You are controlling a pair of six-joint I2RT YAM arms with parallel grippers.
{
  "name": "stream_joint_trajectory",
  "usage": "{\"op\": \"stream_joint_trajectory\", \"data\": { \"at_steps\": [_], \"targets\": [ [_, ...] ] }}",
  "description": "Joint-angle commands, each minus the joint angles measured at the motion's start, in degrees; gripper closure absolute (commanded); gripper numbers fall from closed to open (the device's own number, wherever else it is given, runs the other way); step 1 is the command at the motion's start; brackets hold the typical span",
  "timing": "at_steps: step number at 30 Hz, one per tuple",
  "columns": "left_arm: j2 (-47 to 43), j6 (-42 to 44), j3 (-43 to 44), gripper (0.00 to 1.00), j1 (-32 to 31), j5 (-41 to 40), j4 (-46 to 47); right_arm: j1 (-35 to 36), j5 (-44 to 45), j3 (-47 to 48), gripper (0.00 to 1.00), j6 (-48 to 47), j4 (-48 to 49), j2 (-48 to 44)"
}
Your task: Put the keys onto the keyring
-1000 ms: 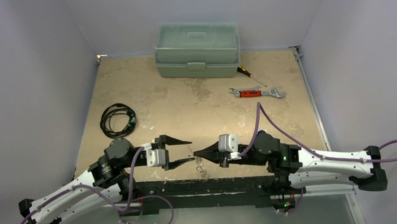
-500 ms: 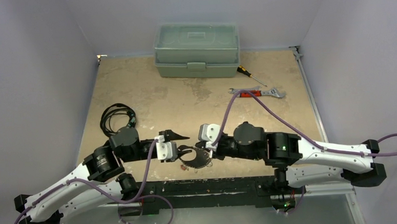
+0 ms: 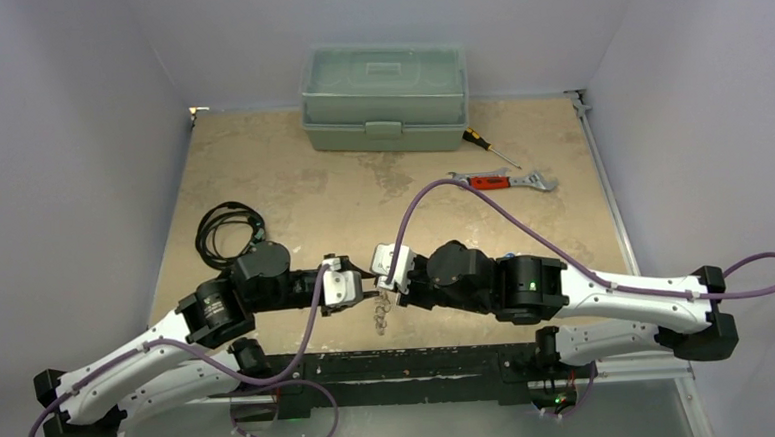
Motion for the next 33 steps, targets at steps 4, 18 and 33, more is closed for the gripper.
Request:
{"op": "stream_joint_trajectory", "data": {
  "at_steps": [4,18,33],
  "targets": [
    [2.10,-2.08,-0.60,0.75,0.13,-0.96,4.44,0.26,0.87,2.37,1.00,-0.30,2.20,-0.63],
    [4.65,-1.65,-0.36,0.85,0.13,-1.53,4.95,0.56,-1.63,2.47,1.00,-0.82,2.94,0.12],
    [0.83,-2.41,-4.93,1.00,0.22,-1.36,10.63,1.00,-5.68,-1.25,1.00,-1.92,10.02,-3.64]
  ]
}}
